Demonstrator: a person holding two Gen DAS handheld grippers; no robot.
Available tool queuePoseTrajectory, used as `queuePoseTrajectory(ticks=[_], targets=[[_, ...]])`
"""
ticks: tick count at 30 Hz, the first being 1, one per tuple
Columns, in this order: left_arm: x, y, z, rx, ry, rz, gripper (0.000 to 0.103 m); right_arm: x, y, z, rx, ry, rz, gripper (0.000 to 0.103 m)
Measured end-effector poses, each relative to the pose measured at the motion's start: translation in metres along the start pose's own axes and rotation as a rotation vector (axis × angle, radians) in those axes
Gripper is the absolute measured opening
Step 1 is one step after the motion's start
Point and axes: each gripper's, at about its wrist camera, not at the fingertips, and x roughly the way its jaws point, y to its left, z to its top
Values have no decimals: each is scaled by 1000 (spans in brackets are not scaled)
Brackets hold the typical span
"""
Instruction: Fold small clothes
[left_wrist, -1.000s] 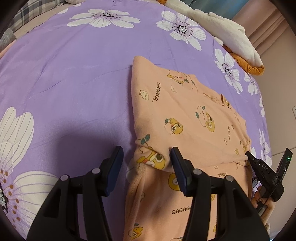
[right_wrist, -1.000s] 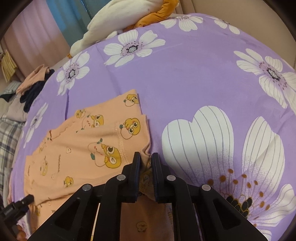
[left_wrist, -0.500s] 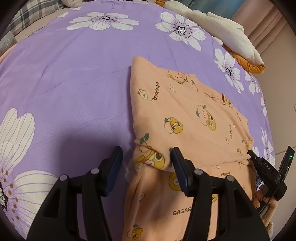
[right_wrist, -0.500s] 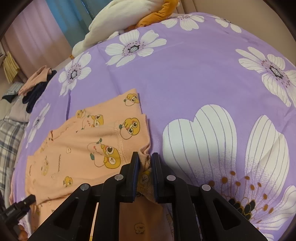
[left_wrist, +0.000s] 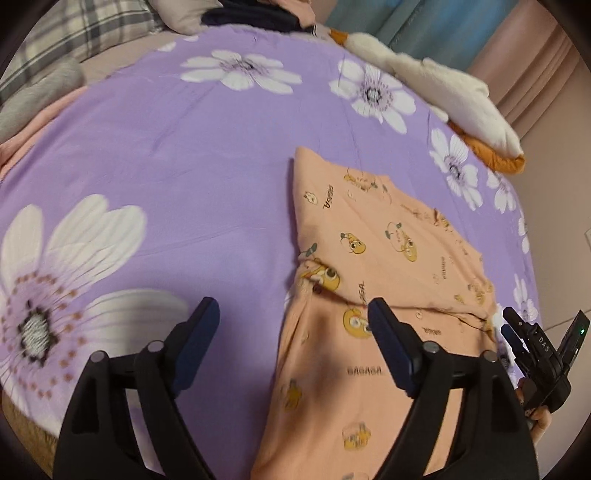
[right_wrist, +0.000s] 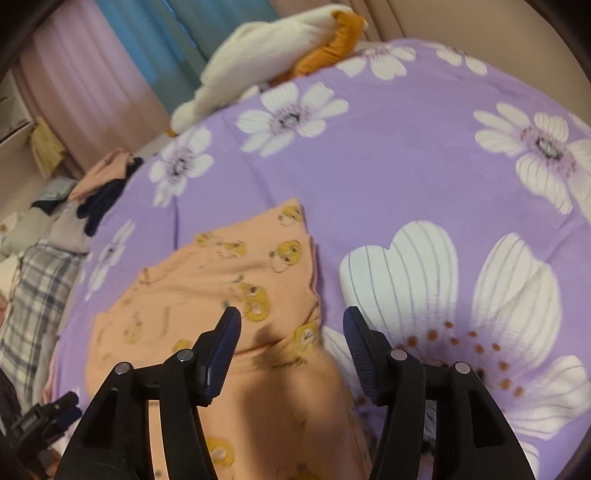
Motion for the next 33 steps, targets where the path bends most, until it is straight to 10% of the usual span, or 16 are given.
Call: queuePoseTrajectory(ticks=[33], targets=[[-28,20,-94,73,123,-37,78,-90,-37,-100,-67,95,20,69]])
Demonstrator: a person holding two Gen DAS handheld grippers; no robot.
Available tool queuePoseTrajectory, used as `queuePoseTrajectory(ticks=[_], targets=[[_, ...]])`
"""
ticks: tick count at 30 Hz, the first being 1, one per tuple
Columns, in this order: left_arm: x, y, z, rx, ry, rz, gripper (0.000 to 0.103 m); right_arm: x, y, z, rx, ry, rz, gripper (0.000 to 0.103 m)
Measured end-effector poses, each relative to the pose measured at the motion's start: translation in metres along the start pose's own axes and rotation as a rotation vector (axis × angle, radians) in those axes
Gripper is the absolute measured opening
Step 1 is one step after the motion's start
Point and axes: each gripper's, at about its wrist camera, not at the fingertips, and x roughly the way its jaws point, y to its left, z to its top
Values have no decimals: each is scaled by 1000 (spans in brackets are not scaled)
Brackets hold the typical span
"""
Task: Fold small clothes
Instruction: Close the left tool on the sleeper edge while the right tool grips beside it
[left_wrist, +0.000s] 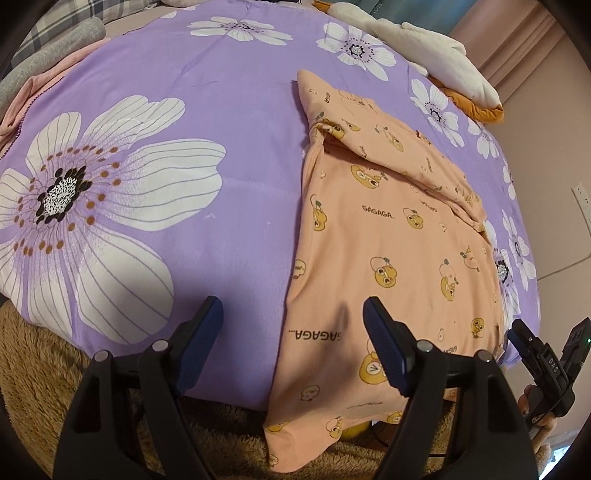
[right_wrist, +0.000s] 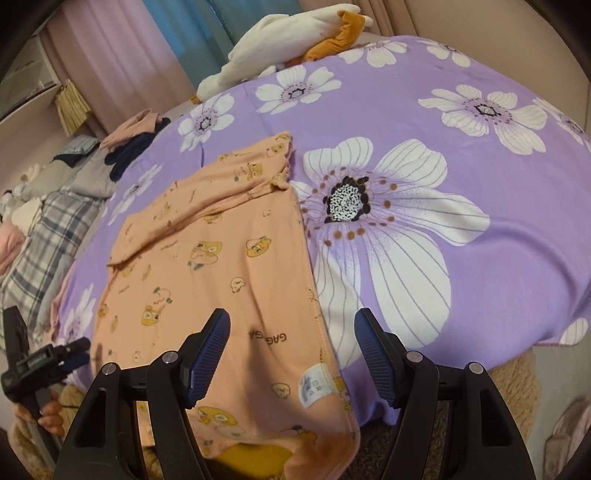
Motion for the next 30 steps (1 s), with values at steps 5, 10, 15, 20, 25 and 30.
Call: queuePoseTrajectory(ticks=[5,10,15,20,25,30], targets=[[1,-1,-7,13,14,-5,75,-1,3,-5,-2,16,22,69],[3,-5,-12,32,21,-3,75,4,6,-11,-7,34,26,69],[8,-14,-17,49,41,-54,75,9,12,-17,-21,65,35,69],[13,-23,-19,80,57,-78,68,14,12,-21,-13,80,88,67],[18,-26,-18,73,67,-113,60,16,8,-23,13,81,96,52],[20,-34,-18,101,72,-115,50,16,10,-25,-1,82,110,43]])
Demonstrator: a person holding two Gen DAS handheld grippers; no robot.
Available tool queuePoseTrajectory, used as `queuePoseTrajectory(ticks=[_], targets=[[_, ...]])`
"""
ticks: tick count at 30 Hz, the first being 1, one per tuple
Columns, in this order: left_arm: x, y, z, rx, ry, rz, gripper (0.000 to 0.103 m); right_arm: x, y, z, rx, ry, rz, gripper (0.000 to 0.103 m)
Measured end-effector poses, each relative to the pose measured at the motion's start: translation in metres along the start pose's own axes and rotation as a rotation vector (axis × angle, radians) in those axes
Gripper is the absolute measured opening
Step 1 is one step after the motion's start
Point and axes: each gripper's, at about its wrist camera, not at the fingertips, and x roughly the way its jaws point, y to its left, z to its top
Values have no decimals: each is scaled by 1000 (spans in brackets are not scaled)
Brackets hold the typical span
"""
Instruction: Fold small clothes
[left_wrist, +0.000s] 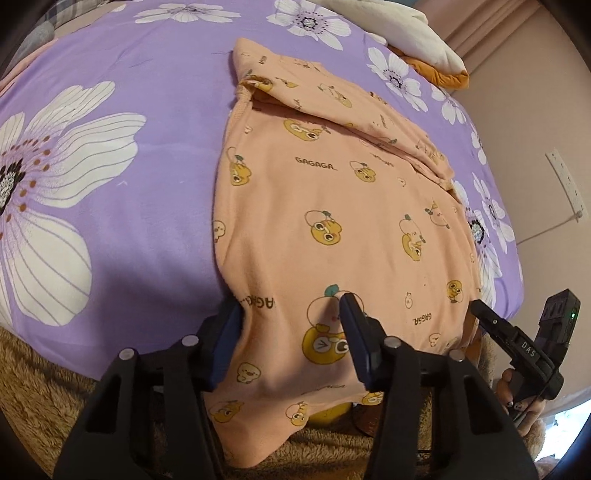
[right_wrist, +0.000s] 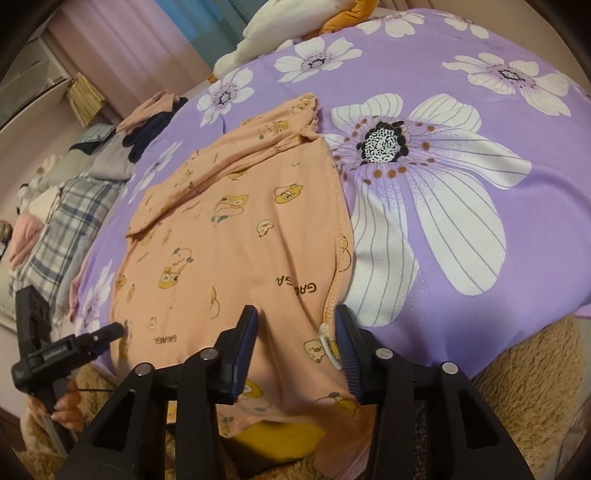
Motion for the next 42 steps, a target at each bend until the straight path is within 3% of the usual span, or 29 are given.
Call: queuePoseTrajectory(ticks=[6,11,14,22,28,34,42], targets=[[3,-3,0,14,8,2,37,3,-6,-2,38,-4,51,28],[5,-5,2,17,21,-15,15,3,-3,-1,34,1,67,17],[2,-6,4,12,14,-8,9,1,0,0,27,-5,76,13],[-19,-19,10,38,-53,-19,7,-18,10,16,38,-63,218,12],[-41,-29,31,60,-139,-37,7,-30,28,41,-23,-145,233,12],[-51,-29,57,71,-211,-4,7,-33,34,68,-47,-212,244,12],[-30,-20,89,58,-219,32,8,-12,35,96,-58,-227,178,12]])
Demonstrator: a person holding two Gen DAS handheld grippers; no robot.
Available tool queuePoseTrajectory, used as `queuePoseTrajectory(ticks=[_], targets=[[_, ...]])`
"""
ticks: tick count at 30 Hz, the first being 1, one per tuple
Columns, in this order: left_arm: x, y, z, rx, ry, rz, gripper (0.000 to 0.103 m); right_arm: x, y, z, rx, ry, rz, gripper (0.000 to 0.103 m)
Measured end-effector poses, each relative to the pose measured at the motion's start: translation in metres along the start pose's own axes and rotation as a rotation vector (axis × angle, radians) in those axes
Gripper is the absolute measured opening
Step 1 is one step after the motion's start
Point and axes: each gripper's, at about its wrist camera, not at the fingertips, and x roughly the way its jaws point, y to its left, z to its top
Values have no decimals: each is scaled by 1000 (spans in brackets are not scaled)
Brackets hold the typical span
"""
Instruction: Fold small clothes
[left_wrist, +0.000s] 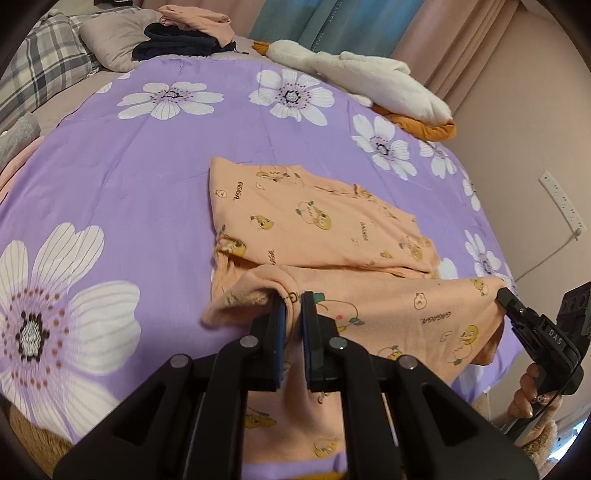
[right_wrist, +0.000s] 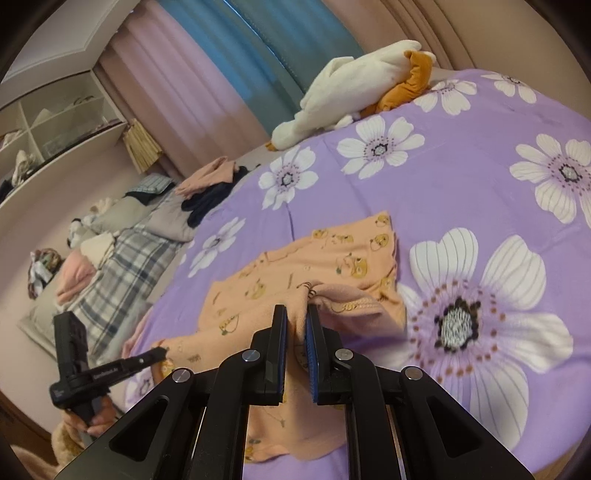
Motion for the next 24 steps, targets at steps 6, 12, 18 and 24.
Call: queuePoseTrajectory(ticks=[6,12,18,24], targets=[[40,14,10,-4,44,106,7,35,-16,1,25,59,-67,12],[69,26,12,-28,109,113,7,61,-34,-4,58,123,-130,12],[80,26,10,-20,126,119,9,72,-44,-8,81,148,-163,11],[76,27,10,-31,122,119,10,73,-39,-7,42,157,-208,12]])
